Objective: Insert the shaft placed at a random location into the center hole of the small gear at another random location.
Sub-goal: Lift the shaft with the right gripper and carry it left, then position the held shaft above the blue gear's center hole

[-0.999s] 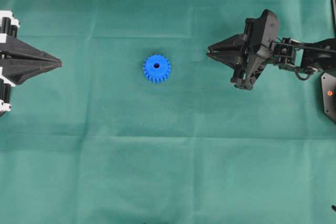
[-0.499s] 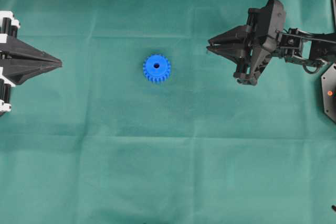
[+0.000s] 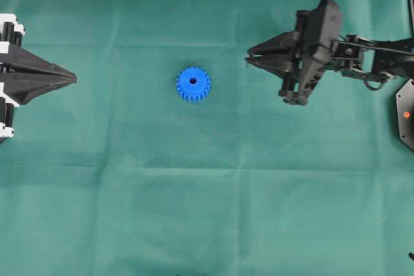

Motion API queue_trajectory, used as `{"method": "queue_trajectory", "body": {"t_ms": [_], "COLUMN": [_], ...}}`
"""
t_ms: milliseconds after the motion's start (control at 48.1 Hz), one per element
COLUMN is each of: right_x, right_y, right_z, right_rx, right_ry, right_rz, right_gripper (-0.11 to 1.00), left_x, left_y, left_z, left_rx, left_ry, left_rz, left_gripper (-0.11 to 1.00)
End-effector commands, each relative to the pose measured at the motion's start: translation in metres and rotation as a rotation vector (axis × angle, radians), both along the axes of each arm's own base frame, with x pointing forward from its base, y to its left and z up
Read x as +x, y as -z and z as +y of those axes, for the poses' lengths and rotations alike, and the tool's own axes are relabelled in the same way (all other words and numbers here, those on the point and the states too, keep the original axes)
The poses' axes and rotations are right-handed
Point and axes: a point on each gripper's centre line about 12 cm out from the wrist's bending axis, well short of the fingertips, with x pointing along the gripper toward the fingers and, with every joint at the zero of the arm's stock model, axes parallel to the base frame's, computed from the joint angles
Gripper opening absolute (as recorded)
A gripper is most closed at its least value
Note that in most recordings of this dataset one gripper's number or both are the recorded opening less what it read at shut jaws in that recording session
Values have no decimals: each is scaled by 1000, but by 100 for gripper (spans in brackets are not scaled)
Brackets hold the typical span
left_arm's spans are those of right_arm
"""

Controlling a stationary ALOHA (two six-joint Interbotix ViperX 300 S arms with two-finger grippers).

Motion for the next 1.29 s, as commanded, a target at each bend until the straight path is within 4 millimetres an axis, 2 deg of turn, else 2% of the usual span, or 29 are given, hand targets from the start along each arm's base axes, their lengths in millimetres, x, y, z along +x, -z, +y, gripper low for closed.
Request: {"method": "queue_trajectory", "body": {"t_ms": [0,333,666,915,1269], "right_x": [19,63,87,97,98], "right_y": [-12,-13,-14,-14,-13], "right_z": [2,6,10,13,13], "right_rx": [-21,-25,-30,-35,-35], "right_ry": [-23,-60,-82,-94,-95], "right_rz": [-33,-30,-45,-52,-49], "right_gripper": [13,13,13,13,13], "left_x": [3,3,3,3,3], "left_y": [-8,-7,-8,-8,-8], "left_z": [0,0,0,0,0], "left_rx": [0,0,0,1,1], "left_ry": [-1,-1,0,1,0], "left_rz": [-18,-15,-17,-17,-17], "left_gripper": [0,0,0,0,0]}}
